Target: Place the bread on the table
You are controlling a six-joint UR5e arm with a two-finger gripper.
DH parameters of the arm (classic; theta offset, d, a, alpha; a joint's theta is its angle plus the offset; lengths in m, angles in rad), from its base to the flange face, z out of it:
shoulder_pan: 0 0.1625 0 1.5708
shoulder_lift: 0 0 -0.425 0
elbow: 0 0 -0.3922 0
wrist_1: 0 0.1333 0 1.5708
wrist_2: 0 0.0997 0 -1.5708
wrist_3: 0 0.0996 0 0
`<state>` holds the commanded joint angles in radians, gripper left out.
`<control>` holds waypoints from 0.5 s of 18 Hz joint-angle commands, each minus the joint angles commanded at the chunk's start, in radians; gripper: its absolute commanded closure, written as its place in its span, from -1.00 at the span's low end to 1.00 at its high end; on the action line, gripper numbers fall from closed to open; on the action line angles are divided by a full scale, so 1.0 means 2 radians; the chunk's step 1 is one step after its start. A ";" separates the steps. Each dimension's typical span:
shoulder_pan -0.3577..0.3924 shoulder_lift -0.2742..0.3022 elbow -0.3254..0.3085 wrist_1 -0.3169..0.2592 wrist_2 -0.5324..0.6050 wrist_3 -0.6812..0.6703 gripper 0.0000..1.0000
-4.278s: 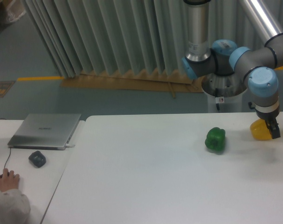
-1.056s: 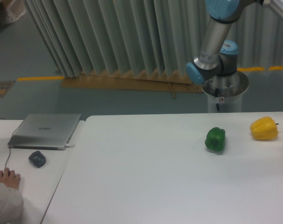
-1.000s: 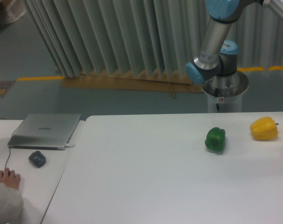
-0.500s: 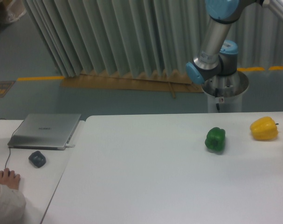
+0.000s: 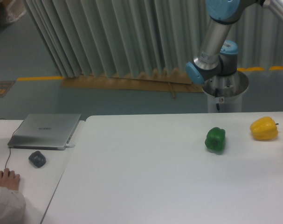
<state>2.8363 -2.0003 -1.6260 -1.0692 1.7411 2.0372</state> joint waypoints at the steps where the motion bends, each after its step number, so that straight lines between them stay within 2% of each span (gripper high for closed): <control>1: 0.000 0.000 0.002 -0.001 0.001 0.001 0.78; 5: 0.002 0.005 0.018 -0.008 0.000 0.001 0.80; 9: 0.003 0.024 0.033 -0.038 -0.010 -0.005 0.80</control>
<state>2.8425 -1.9529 -1.5601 -1.1443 1.7212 2.0264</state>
